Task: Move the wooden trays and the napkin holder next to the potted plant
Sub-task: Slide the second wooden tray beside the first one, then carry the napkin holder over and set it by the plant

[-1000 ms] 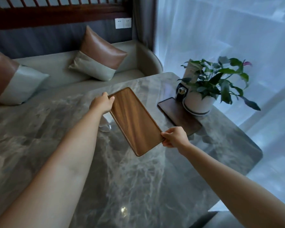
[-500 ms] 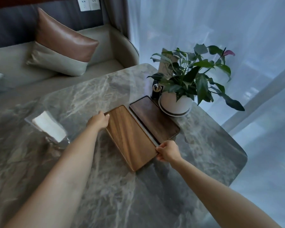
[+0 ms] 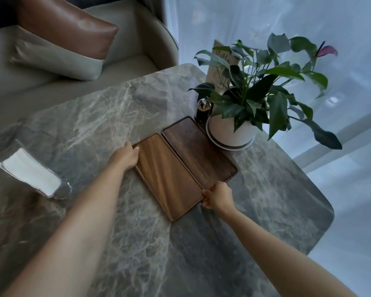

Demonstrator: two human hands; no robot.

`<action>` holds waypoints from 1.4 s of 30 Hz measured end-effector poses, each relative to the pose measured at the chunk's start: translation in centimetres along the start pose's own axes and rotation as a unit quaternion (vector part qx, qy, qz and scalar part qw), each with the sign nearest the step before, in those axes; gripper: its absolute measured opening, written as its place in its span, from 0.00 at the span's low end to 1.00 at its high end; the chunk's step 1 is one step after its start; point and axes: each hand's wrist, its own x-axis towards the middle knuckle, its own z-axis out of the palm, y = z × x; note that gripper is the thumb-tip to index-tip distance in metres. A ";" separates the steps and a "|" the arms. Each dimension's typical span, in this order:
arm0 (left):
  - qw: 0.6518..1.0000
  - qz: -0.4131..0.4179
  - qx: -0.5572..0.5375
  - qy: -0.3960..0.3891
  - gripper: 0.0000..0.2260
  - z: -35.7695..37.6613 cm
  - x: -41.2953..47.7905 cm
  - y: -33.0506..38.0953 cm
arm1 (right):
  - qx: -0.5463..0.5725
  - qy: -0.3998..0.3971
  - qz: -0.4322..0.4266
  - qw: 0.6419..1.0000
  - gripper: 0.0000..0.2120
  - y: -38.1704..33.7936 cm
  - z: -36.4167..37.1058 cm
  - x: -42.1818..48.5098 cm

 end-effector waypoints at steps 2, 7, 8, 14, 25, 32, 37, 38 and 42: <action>1.000 0.001 -0.001 0.001 0.23 0.0 0.2 0.1 | -0.006 -0.001 0.005 1.000 0.11 -0.1 0.0 0.1; 1.000 0.007 -0.018 0.012 0.22 0.3 0.3 0.2 | -0.026 0.000 0.004 1.000 0.11 -0.1 0.1 0.2; 1.000 0.008 -0.021 0.010 0.23 0.3 0.3 0.1 | -0.029 0.001 0.004 1.000 0.11 -0.1 0.2 0.1; 0.999 0.031 -0.038 -0.003 0.24 0.2 -0.9 -0.3 | -0.065 -0.006 0.005 0.998 0.08 -0.6 -0.2 -0.6; 0.966 0.187 0.059 0.171 0.22 -7.8 -7.5 -3.2 | -0.201 0.076 -0.228 0.950 0.18 -11.1 -1.7 -4.7; 0.930 0.171 0.023 0.325 0.22 -13.8 -11.2 -10.7 | -0.181 0.012 -0.367 0.913 0.32 -17.6 5.6 -9.3; 0.951 0.051 -0.054 0.300 0.23 -14.7 -11.2 -18.1 | -0.238 -0.037 -0.446 0.862 0.40 -19.2 11.8 -12.3; 0.956 0.029 -0.069 0.285 0.24 -14.4 -11.0 -19.5 | -0.252 -0.044 -0.455 0.853 0.41 -19.4 13.0 -12.7; 0.966 -0.039 -0.128 0.220 0.25 -12.3 -10.0 -24.1 | -0.291 -0.077 -0.466 0.832 0.45 -19.8 17.1 -13.8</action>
